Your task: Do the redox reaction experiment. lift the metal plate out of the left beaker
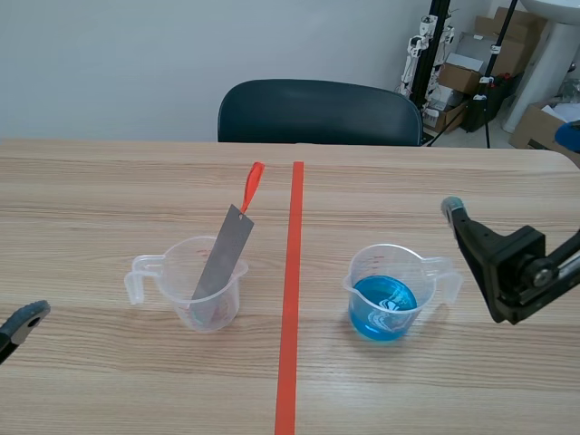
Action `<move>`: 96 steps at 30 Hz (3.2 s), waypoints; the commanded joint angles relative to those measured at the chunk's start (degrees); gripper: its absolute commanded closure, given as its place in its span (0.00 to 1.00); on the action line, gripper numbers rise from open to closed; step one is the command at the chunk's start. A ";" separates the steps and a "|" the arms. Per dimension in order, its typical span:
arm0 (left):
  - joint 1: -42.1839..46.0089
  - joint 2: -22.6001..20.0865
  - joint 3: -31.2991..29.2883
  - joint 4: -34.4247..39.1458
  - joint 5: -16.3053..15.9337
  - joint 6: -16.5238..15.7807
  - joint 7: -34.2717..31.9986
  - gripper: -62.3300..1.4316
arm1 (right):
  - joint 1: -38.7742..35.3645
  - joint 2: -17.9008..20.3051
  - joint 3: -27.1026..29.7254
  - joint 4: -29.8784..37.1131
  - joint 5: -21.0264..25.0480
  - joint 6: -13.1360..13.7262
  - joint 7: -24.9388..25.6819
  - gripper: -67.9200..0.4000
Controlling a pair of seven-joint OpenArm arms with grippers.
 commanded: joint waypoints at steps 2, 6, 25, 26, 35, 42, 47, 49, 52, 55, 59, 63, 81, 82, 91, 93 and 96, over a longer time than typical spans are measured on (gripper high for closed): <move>0.17 0.26 -0.46 0.92 -0.79 0.11 -0.57 0.00 | 0.52 0.90 0.39 0.70 0.35 -0.37 0.83 0.00; 0.17 0.26 -0.46 0.92 -0.79 0.11 -0.57 0.00 | 0.52 0.90 0.39 0.70 0.37 -0.37 0.83 0.00; 0.17 0.26 -0.46 0.92 -0.79 0.11 -0.57 0.00 | 0.52 0.87 0.39 0.70 1.05 -0.37 0.85 0.00; 0.17 0.26 -0.46 0.92 -0.79 0.11 -0.57 0.00 | 0.52 0.87 0.39 0.70 1.05 -0.37 0.85 0.00; 0.17 0.26 -0.46 0.92 -0.79 0.11 -0.57 0.00 | 0.52 0.87 0.39 0.70 2.01 -0.37 0.81 0.00; 0.17 0.26 -0.46 0.92 -0.79 0.11 -0.57 0.00 | 0.68 0.90 0.39 0.70 4.37 -0.28 0.15 0.00; 0.17 0.26 -0.46 0.92 -0.79 0.11 -0.57 0.00 | 0.70 0.94 0.39 0.63 7.37 3.13 -0.09 0.00; 0.17 0.26 -0.46 0.92 -0.79 0.11 -0.57 0.00 | 0.85 1.53 0.37 0.13 9.03 5.86 -0.20 0.00; 0.17 0.28 -0.46 0.92 -0.79 0.11 -0.55 0.00 | 1.88 3.32 -0.17 -1.55 11.45 9.20 0.37 0.00; 0.17 0.28 -0.46 0.92 -0.79 0.09 -0.55 0.00 | 4.13 4.81 -2.12 -3.72 11.82 9.53 0.46 0.00; 0.17 0.28 -0.46 0.92 -0.79 0.09 -0.50 0.00 | 6.58 5.88 -5.03 -7.26 13.33 9.53 1.01 0.00; 0.24 0.44 -0.46 0.85 -0.79 0.07 -0.02 0.00 | 9.29 6.29 -8.07 -10.54 13.33 9.53 3.54 0.00; 0.37 0.44 -0.44 0.85 -0.81 -0.66 1.42 0.00 | 23.89 6.25 -21.66 -19.96 25.20 9.53 4.50 0.00; 0.46 0.46 -0.44 0.85 -0.81 -1.22 1.44 0.00 | 24.68 6.25 -22.38 -20.57 26.51 9.55 4.50 0.00; 0.50 3.56 -0.39 0.81 -0.79 -1.86 2.93 0.00 | 31.67 6.10 -29.29 -25.86 34.77 10.01 3.89 0.00; 0.52 4.28 -0.39 0.81 -0.81 -1.88 2.95 0.00 | 33.16 6.10 -31.17 -26.47 36.15 10.01 3.87 0.00; 0.50 5.46 -0.39 0.81 -0.81 -1.90 4.09 0.00 | 35.08 6.10 -33.81 -26.84 37.97 9.94 3.63 0.00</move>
